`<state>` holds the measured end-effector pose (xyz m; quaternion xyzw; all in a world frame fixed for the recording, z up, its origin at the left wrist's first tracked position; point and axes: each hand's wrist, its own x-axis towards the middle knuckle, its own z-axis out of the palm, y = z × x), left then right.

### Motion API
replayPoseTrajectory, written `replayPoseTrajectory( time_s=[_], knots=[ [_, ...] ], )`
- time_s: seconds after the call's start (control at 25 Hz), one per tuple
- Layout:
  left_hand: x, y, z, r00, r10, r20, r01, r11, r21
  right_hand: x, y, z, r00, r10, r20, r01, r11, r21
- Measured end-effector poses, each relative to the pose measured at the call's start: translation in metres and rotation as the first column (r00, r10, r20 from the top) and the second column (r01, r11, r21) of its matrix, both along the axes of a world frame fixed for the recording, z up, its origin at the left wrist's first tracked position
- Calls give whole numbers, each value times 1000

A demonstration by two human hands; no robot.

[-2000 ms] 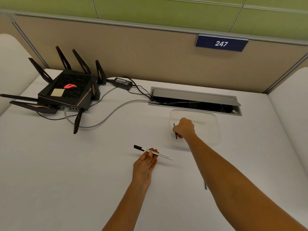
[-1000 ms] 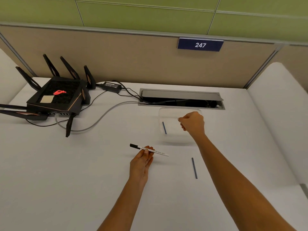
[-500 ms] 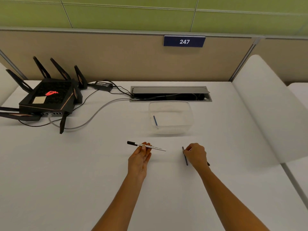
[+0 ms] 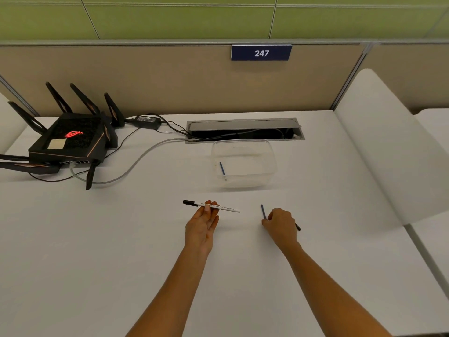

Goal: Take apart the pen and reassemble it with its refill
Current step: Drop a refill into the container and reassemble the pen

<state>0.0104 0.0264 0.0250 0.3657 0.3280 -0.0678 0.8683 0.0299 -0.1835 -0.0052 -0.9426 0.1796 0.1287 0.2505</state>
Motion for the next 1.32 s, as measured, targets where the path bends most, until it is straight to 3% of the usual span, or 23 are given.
replayPoseTrajectory(
  time_s=[0.36, 0.96, 1.12, 1.32],
  knots=[
    [1, -4, 5, 998, 38, -40, -41, 997, -59, 0, -3, 3, 1000, -6, -3, 7, 999, 49],
    [-2, -6, 11, 998, 43, -36, -45, 998, -54, -3, 13, 4, 983, 182, -4, -180, 971, -155],
    [0, -6, 15, 998, 55, -39, -57, 996, -65, -7, 6, 12, 985, 175, 6, -174, 981, -82],
    [4, -7, 18, 998, 61, -35, -63, 996, -65, -11, 7, 41, 971, 101, 215, -137, 978, 157]
  ],
)
